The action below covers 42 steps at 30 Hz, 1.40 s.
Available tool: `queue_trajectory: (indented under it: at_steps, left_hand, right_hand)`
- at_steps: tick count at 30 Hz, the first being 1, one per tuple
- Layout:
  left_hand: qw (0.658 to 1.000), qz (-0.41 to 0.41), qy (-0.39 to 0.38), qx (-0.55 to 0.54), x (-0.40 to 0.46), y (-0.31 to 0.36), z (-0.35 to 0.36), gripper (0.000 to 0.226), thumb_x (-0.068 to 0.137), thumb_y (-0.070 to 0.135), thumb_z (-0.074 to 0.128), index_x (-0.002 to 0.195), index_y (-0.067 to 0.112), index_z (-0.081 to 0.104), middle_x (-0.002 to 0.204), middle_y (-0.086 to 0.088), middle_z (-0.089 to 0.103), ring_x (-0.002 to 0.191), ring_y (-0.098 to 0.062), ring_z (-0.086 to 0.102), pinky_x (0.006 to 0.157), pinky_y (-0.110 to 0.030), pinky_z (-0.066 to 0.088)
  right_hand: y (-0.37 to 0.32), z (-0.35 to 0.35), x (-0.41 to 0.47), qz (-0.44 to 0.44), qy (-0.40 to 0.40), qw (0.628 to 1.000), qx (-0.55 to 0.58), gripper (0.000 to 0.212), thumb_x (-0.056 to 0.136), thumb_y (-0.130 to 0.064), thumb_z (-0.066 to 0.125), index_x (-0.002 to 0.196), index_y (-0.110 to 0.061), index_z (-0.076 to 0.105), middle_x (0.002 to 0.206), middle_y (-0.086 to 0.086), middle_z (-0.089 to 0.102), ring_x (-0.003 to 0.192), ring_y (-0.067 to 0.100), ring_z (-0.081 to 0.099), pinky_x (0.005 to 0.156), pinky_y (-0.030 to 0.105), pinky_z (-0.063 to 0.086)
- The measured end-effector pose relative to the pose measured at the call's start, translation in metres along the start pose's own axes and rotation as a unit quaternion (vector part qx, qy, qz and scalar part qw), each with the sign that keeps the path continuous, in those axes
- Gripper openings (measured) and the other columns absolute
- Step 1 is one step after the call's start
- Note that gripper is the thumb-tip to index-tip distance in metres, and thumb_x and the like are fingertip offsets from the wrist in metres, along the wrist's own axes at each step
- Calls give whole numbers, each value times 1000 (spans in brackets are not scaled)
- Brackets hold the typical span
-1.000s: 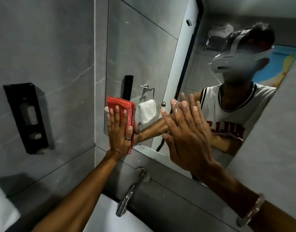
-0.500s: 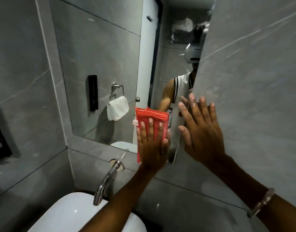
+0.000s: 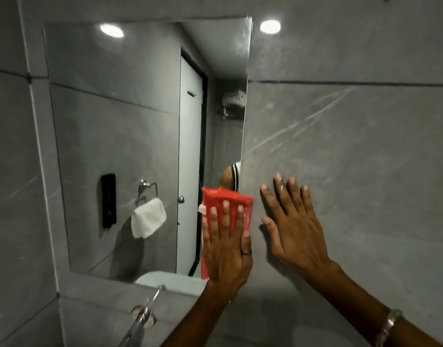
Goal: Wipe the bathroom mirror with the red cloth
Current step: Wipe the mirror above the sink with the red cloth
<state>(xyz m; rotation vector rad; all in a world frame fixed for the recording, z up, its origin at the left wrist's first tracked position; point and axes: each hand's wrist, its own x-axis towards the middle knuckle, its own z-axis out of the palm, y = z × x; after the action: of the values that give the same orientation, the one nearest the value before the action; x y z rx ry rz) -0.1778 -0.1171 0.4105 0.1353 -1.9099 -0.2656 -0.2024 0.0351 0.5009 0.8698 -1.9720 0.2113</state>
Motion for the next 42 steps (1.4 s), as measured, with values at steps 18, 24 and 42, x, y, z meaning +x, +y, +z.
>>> queue_trajectory:
  at_steps: [18,24,42]
  left_hand:
    - [989,58,132,26,317,56,-93,73,107,51,28,163,12,4,173,-11,-1,160,-31,-5,130,-51,-4]
    - [993,77,75,-56,211,28,-69,61,107,35,24,163,18,7,173,-4,5,160,-25,-3,130,-54,1]
    - [383,-675,-123,-619,-168,41,-95,55,93,43,58,121,-2,71,104,-19,71,88,-36,71,87,-47,62]
  right_hand:
    - [18,-64,114,32,140,989,44,65,103,-50,26,162,-24,15,171,3,0,158,17,-13,128,35,-14]
    - [0,-42,46,33,91,993,69,64,104,-52,22,162,-25,15,171,5,4,159,20,-7,128,38,-5]
    - [-97,33,-215,551,-249,412,681,44,87,-40,78,106,-1,70,103,13,79,89,12,75,85,31,59]
